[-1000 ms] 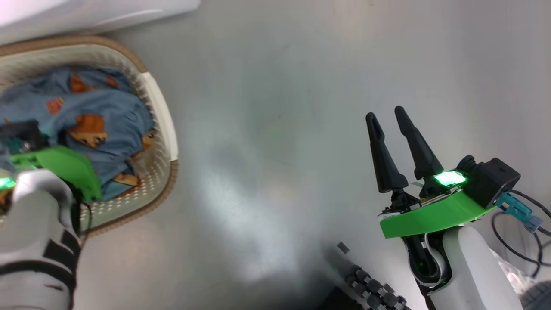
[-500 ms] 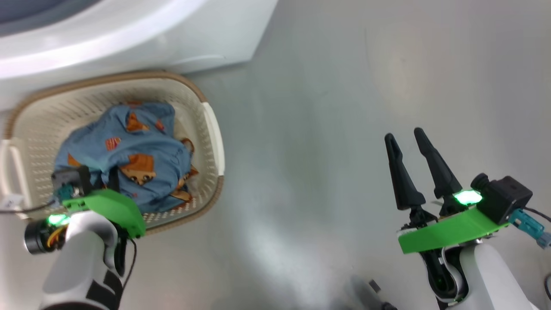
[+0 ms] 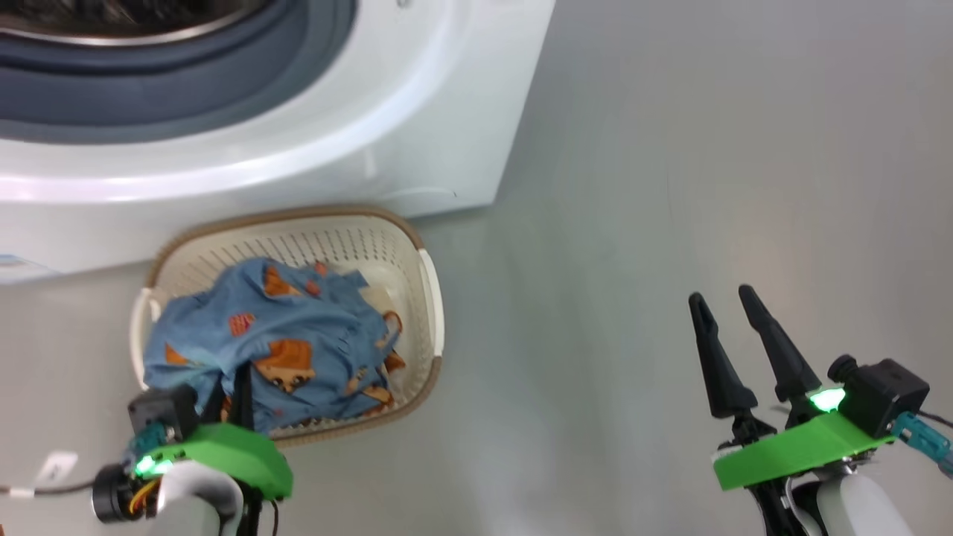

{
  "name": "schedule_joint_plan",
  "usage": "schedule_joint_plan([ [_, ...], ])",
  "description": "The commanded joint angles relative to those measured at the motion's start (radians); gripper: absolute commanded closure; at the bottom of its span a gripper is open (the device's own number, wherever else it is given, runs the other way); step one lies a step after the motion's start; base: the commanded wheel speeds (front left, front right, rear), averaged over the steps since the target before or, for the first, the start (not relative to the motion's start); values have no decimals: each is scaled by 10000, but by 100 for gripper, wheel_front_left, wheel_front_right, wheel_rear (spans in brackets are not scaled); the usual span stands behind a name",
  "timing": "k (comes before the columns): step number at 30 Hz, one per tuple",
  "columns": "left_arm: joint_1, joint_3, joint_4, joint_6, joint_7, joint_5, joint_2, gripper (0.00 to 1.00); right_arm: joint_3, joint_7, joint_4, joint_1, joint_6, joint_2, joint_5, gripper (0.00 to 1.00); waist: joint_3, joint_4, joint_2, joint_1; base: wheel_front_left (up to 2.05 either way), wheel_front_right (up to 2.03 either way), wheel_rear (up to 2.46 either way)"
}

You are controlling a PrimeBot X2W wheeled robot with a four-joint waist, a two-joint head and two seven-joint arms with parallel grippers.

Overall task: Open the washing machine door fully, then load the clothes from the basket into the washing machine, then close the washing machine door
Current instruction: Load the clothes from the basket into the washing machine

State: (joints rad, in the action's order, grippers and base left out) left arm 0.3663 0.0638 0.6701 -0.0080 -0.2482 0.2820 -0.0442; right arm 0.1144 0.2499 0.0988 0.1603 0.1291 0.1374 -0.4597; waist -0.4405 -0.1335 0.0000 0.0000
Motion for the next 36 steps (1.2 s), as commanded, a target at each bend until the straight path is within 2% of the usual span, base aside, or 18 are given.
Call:
schedule_joint_plan([
  [1,-396,-274,-426,-47,-134,113,-156,100,160,118,-178,-313,16,142,158,0,968,494,0,0,0,0,0],
  [4,-1025,-262,-1141,-70,-134,144,-106,100,125,118,-142,-566,16,216,224,0,1484,629,0,0,0,0,0],
  [17,-3393,75,-3898,335,-135,671,-63,100,-152,118,21,-1787,16,423,538,0,3433,1155,0,0,0,0,0],
  [22,-4123,233,-4816,417,-135,530,-62,100,-198,118,43,-2185,16,437,589,0,3981,1249,0,0,0,0,0],
  [36,-5172,86,-6157,614,-135,269,-61,100,-318,118,29,-2701,16,413,669,0,4728,1358,0,0,0,0,0],
])
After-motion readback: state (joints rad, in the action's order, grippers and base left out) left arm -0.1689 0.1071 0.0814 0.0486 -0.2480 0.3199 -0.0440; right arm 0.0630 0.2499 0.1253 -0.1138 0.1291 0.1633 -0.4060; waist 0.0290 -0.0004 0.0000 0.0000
